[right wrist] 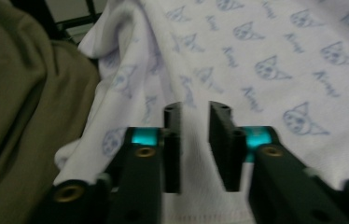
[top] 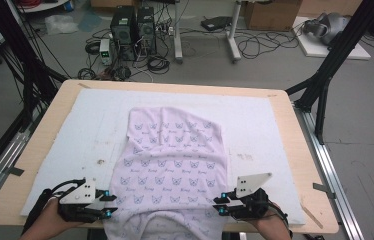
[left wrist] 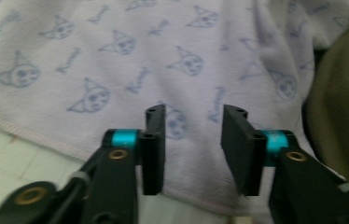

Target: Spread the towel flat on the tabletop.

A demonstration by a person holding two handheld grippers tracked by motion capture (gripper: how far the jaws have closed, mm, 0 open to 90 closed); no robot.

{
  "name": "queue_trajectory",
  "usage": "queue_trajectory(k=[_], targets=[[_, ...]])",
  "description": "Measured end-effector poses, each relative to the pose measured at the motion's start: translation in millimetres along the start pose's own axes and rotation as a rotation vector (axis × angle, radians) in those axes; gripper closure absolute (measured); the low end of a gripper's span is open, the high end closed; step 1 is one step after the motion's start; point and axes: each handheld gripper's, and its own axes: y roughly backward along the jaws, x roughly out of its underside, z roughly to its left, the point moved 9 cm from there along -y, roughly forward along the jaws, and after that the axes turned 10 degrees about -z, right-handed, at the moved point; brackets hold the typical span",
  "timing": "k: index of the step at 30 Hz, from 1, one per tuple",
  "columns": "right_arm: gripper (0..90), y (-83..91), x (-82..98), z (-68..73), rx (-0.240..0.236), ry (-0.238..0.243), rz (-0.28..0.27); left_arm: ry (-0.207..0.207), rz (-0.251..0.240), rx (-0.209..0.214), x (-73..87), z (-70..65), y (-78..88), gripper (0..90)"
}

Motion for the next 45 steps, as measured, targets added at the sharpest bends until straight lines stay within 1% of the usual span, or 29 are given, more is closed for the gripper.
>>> queue_trajectory(k=[1, 3, 5, 6, 7, 8, 9, 10, 12, 14, 15, 17, 19, 20, 23, 24, 25, 26, 27, 29, 30, 32, 35, 37, 38, 39, 41, 43, 45], targets=[[68.6, -4.1, -0.7, -0.3, -0.001, 0.007, 0.017, 0.010, 0.000, -0.007, -1.0, 3.6, -3.2, 55.4], [63.5, -17.5, -1.5, 1.2, -0.009, 0.029, 0.035, 0.019, -0.001, 0.009, -3.0, 4.8, -12.1, 55.6], [62.7, -32.3, 0.2, 4.4, -0.035, 0.042, 0.059, 0.000, 0.034, 0.048, -0.8, 1.0, -21.4, 67.3], [63.1, -38.5, 1.9, 5.3, -0.044, 0.053, 0.075, -0.025, 0.060, 0.060, 1.7, -1.2, -25.7, 77.7], [64.9, -44.1, 4.4, 5.8, -0.046, 0.058, 0.093, -0.033, 0.044, 0.057, 0.6, -3.2, -27.2, 84.4], [68.2, -48.8, 8.0, 4.9, -0.046, 0.075, 0.117, -0.030, 0.053, 0.060, 0.9, -3.4, -26.4, 88.1], [72.7, -52.2, 11.0, 5.2, -0.041, 0.079, 0.125, -0.021, 0.057, 0.073, 1.5, -4.3, -25.0, 88.4], [80.4, -52.2, 10.6, 5.1, -0.049, 0.082, 0.106, -0.016, 0.053, 0.085, 2.2, -6.4, -22.9, 88.8], [85.7, -49.7, 12.2, 11.2, -0.107, 0.070, 0.112, 0.004, 0.053, 0.150, 4.8, -16.0, -16.6, 89.7], [85.0, -43.5, 10.1, 24.8, -0.192, 0.092, 0.110, -0.007, 0.040, 0.179, 5.9, -24.7, -8.5, 89.6], [81.4, -39.6, 5.4, 27.0, -0.194, 0.092, 0.075, -0.008, 0.023, 0.162, 4.9, -24.1, -5.1, 87.0], [77.2, -32.5, -2.1, 21.5, -0.168, 0.061, 0.017, 0.003, 0.008, 0.090, 1.7, -12.4, -2.7, 71.5], [68.8, -31.1, -2.1, 4.4, -0.085, 0.043, 0.031, 0.010, -0.007, 0.018, -3.1, 3.8, -4.5, 68.3], [66.1, -32.1, -0.6, -2.7, -0.062, 0.032, 0.045, 0.017, -0.004, -0.029, -5.0, 12.9, -7.1, 66.3], [60.8, -39.4, 3.2, -13.1, -0.036, 0.016, 0.069, 0.055, 0.024, -0.100, -3.8, 32.2, -19.2, 61.5], [59.5, -41.3, 3.7, -14.4, -0.039, 0.018, 0.065, 0.066, 0.035, -0.103, -1.1, 35.2, -24.2, 61.7], [58.7, -42.4, 4.2, -15.3, -0.036, 0.010, 0.067, 0.071, 0.051, -0.082, 2.1, 34.5, -28.6, 64.1], [58.9, -42.9, 4.6, -15.0, -0.037, 0.011, 0.070, 0.061, 0.021, -0.075, 0.7, 33.3, -29.7, 68.6], [60.0, -42.9, 5.4, -14.1, -0.034, 0.021, 0.078, 0.058, 0.023, -0.056, 1.0, 31.6, -29.7, 80.4], [68.3, -43.3, 9.0, -9.7, -0.036, 0.047, 0.105, 0.020, 0.044, -0.067, 1.0, 29.0, -28.2, 87.7], [71.5, -43.8, 10.3, -7.6, -0.041, 0.047, 0.111, 0.021, 0.046, -0.067, 1.1, 27.6, -27.6, 88.0], [84.9, -44.0, 11.4, -1.8, -0.070, 0.050, 0.106, 0.031, 0.050, -0.048, 3.0, 24.3, -23.2, 88.5], [84.9, -41.5, 12.2, 11.9, -0.116, 0.078, 0.117, 0.036, 0.042, -0.040, 7.7, 17.0, -9.8, 88.5], [78.2, -37.3, 8.8, 19.3, -0.137, 0.079, 0.095, 0.043, 0.021, -0.054, 7.8, 14.8, -2.6, 87.8], [75.1, -34.4, 5.3, 18.6, -0.126, 0.070, 0.074, 0.050, 0.015, -0.067, 6.8, 16.6, -0.4, 84.9], [70.9, -30.4, 0.3, 13.9, -0.105, 0.063, 0.046, 0.058, 0.012, -0.078, 5.9, 18.6, -0.4, 72.8], [65.5, -25.2, -4.8, 2.0, -0.052, 0.041, 0.028, 0.070, 0.006, -0.076, 2.5, 21.4, -2.7, 61.9], [61.5, -22.1, -6.0, -9.8, 0.008, 0.026, 0.027, 0.068, 0.010, -0.071, 0.3, 21.3, -8.9, 57.7], [57.6, -22.7, 0.2, -17.8, 0.045, 0.006, 0.057, 0.061, 0.027, -0.062, 1.8, 20.9, -17.3, 59.3]])
